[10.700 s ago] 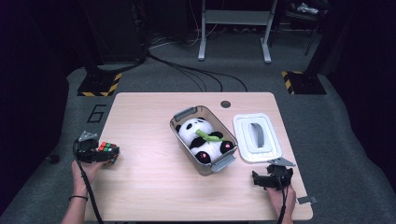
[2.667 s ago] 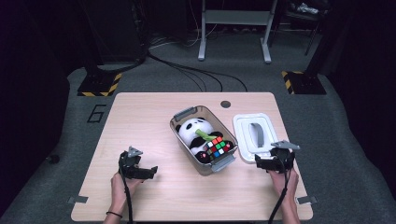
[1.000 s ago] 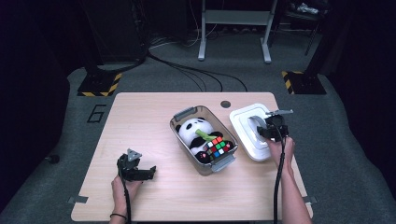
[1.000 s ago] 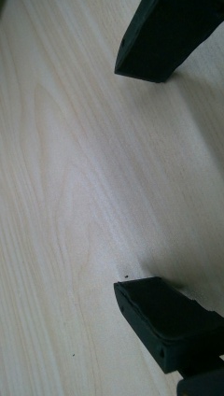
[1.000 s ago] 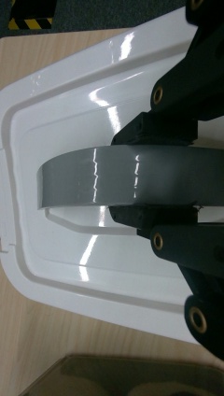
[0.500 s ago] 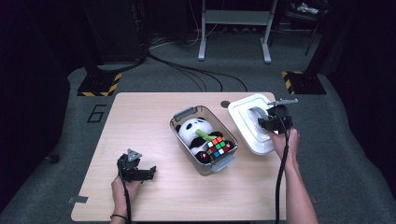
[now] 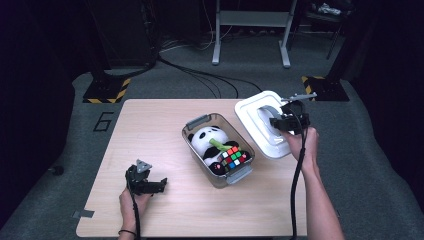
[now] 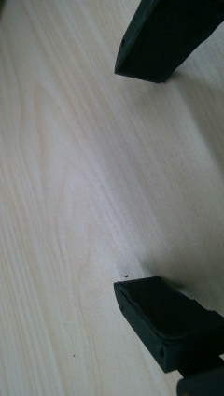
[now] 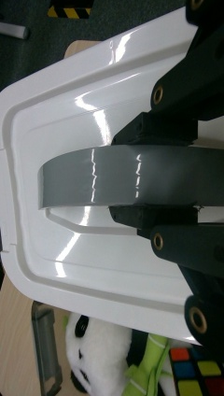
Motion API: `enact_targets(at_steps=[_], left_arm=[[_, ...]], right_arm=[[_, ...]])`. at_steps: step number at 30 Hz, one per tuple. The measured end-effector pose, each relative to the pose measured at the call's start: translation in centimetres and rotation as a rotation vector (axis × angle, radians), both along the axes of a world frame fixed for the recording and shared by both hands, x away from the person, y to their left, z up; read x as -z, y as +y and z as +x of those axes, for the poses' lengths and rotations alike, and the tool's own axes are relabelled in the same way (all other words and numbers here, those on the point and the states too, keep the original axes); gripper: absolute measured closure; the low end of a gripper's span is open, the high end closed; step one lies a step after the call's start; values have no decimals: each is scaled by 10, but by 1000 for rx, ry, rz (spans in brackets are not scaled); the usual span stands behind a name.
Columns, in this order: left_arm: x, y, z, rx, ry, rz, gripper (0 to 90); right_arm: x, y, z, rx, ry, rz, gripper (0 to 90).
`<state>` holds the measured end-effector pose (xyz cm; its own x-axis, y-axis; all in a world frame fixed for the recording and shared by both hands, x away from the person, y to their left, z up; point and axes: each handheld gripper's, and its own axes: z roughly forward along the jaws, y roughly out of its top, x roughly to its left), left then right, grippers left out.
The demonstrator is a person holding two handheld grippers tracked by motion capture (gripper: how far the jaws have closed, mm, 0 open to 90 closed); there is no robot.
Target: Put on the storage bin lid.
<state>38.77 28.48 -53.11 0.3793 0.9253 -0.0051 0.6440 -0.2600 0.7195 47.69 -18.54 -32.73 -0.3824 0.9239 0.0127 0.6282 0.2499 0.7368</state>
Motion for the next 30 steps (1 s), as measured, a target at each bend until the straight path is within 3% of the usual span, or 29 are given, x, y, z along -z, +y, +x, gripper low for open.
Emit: enact_targets(at_steps=[14,30], left_arm=[[0,1,0,7,4,6,0],[0,1,0,8,2,8,1]], right_arm=[[-23,42,-6,-90,-2,26,668],[-25,82,-13,-164,25,26,668]])
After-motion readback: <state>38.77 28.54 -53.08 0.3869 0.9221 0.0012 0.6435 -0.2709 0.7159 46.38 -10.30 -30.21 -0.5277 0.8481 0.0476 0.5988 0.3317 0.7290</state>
